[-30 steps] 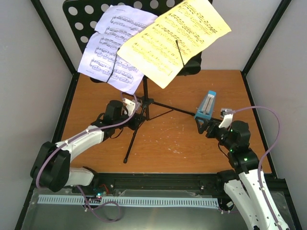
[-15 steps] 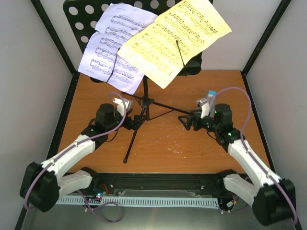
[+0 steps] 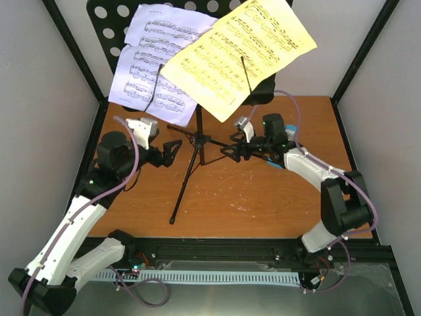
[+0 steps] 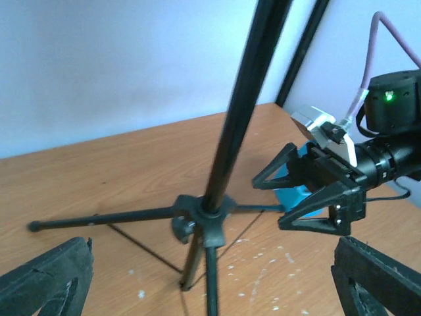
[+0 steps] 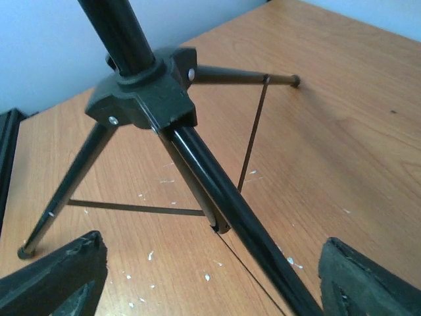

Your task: Pack up the instrument practice props

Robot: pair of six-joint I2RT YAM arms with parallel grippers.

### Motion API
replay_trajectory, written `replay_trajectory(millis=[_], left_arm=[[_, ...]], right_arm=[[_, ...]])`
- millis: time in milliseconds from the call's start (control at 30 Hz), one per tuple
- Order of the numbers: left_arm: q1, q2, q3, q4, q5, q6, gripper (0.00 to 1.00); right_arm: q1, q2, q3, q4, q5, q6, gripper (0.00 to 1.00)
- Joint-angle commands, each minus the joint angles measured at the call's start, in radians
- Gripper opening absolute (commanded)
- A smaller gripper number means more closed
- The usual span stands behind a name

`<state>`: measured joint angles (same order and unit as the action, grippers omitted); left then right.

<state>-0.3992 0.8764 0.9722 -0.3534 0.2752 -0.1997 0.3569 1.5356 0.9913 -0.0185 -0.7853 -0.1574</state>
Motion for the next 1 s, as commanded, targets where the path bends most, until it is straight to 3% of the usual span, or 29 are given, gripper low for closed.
replay_trajectory(millis=[0, 133, 300, 567, 800, 967], left_arm=[[0.007, -0.067, -0.075, -0.016, -0.121, 0.145, 0.99], [0.007, -0.122, -0.181, 0.095, -0.11, 0.162, 0.99], [0.007, -0.122, -0.19, 0.1, -0.163, 0.157, 0.99], [0.007, -0.081, -0.188, 0.094, -0.158, 0.149, 0.99], [0.007, -0.093, -0.193, 0.092, -0.172, 0.149, 0.99], [0.007, -0.1, -0.195, 0.091, -0.179, 0.148, 0.99]], right_arm=[[0.017, 0.117, 0.073, -0.019, -0.068, -0.095, 0.84], [0.027, 0.205, 0.148, -0.068, -0.096, -0.131, 0.74], [0.04, 0.239, 0.155, -0.072, -0.069, -0.164, 0.64], [0.043, 0.233, 0.135, -0.056, -0.065, -0.164, 0.28], [0.06, 0.148, 0.035, 0.025, -0.029, -0.132, 0.18], [0.105, 0.053, -0.076, 0.115, 0.12, -0.081, 0.09]])
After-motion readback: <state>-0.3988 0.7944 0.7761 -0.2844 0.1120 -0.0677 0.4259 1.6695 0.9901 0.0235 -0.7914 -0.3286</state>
